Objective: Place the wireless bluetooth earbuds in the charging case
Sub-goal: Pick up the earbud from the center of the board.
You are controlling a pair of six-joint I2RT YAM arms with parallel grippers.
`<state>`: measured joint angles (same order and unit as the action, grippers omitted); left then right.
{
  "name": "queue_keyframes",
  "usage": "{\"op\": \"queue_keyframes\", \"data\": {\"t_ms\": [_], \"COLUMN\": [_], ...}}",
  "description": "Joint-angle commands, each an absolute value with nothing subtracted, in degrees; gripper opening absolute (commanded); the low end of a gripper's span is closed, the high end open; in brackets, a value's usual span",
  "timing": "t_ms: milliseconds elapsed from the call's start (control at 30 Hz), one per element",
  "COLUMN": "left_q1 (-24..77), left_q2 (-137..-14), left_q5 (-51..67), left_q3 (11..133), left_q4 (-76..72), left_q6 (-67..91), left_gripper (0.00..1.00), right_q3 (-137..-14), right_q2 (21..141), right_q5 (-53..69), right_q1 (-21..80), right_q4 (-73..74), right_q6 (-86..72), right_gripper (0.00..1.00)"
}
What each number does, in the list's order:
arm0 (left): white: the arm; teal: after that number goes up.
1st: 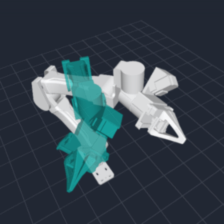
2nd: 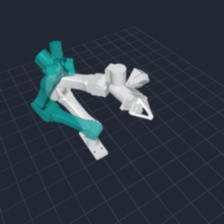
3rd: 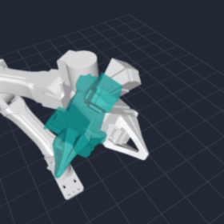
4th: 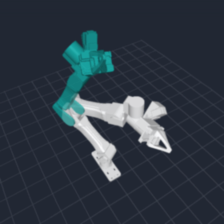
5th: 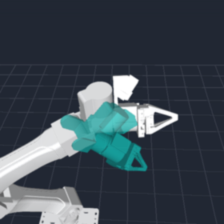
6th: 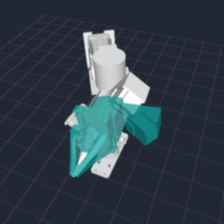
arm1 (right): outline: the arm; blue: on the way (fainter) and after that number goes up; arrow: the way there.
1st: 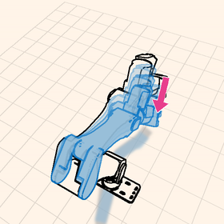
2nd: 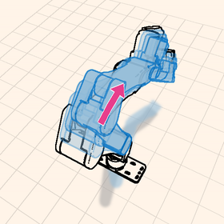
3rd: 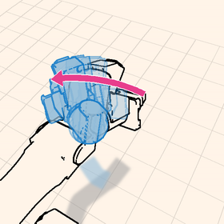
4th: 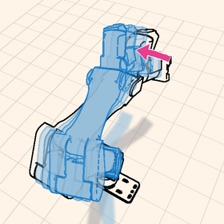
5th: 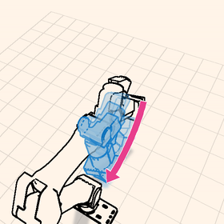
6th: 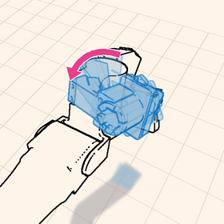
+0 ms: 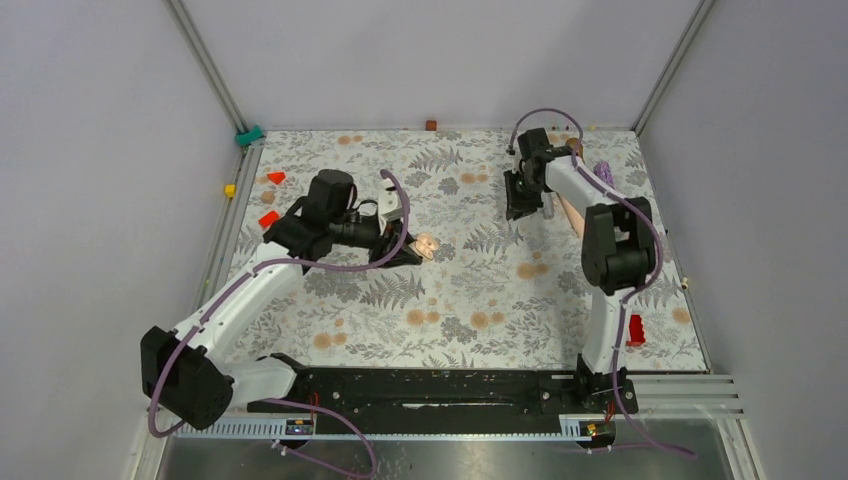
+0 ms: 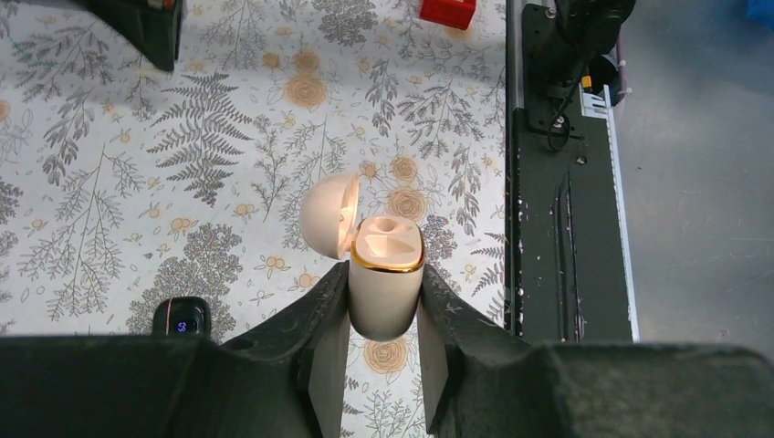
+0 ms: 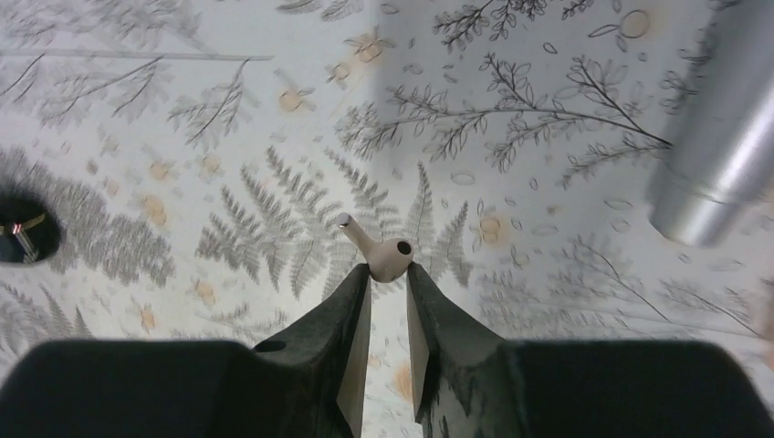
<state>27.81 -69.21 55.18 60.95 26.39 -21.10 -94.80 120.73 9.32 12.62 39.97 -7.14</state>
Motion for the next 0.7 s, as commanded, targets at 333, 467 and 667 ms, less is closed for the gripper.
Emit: {"op": "queue_keyframes", "data": {"t_ms": [333, 467, 667], "left_q1": [27.99, 27.5, 25.77], "left_q2": [-75.42, -74.62, -71.62], "left_q5": [49.36, 50.28, 56.61], "left_q3": [60.4, 60.12, 60.82], "left_q4": [16.17, 16.17, 19.34], "left_q6": [-11.75, -12.24, -15.65], "left_gripper": [0.0, 0.0, 0.0], "right_q3": [-69.39, -65.7, -62.08], "right_q2": [83.18, 82.12, 86.53], "right_q5": [2.85, 6.12, 6.76], "right_q1": [23.11, 24.56, 28.41], "right_q4": [21.99, 23.27, 28.03], "right_q6": [25.12, 31.5, 40.7], "right_gripper": [0.26, 0.27, 0.29]}}
